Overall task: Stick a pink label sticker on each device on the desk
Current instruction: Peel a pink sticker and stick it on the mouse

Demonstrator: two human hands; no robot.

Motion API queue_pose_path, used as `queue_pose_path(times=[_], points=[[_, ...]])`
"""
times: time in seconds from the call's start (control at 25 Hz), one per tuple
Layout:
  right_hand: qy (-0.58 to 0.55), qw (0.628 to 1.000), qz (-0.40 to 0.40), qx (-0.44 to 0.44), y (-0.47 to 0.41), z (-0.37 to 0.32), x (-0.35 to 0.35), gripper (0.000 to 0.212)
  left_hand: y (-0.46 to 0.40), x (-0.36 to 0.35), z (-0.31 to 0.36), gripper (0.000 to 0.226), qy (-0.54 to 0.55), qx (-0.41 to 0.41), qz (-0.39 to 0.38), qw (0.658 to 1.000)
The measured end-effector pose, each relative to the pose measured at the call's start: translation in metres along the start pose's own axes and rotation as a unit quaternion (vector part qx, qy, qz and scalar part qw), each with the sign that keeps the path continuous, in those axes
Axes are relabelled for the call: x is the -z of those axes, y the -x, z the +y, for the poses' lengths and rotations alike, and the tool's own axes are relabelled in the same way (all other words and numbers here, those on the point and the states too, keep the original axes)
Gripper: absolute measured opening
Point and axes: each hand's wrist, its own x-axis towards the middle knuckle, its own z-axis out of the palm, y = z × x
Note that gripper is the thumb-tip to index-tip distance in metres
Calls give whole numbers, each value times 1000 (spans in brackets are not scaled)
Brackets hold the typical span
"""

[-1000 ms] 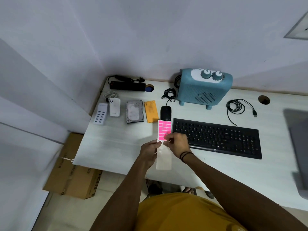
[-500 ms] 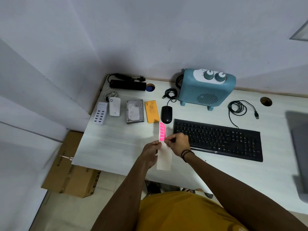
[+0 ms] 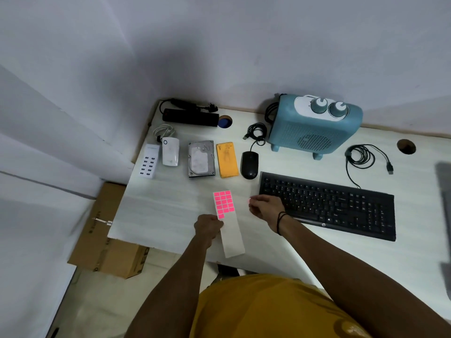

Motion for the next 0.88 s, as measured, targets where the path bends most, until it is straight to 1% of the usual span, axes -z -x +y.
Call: queue_pose_path(times=[0.08,0.16,0.28,0.4,0.48,0.56,0.6,0.68,0.76,0.88], points=[[-4,1000,-16,-17,-2,-8,-3,8,-2,3,5,31,-90,-33,43,994],[-27,999,-26,-31,-6,-18,-3,6,-5,4,19,42,-145,-87,90,981],[-49,998,-36,-22,-14,-39,3,4,-17,-5,66,37,-165,-171,120,964],[-72,997,-21,3,-26,-60,15,4,-30,-28,128,32,-162,-245,112,949],[-96,995,4,11,-36,-74,26,9,-36,-47,166,32,-154,-275,105,943],[-117,992,36,6,-48,-82,37,16,-44,-63,194,39,-172,-275,93,941],[-115,992,51,9,-54,-85,42,19,-47,-70,203,47,-192,-269,86,940],[-86,993,72,20,-62,-87,49,19,-53,-80,211,67,-220,-227,69,946],[-54,994,87,26,-65,-90,54,20,-60,-86,211,83,-219,-178,56,958],[-12,995,94,38,-65,-96,60,24,-65,-94,211,84,-228,-159,58,959]])
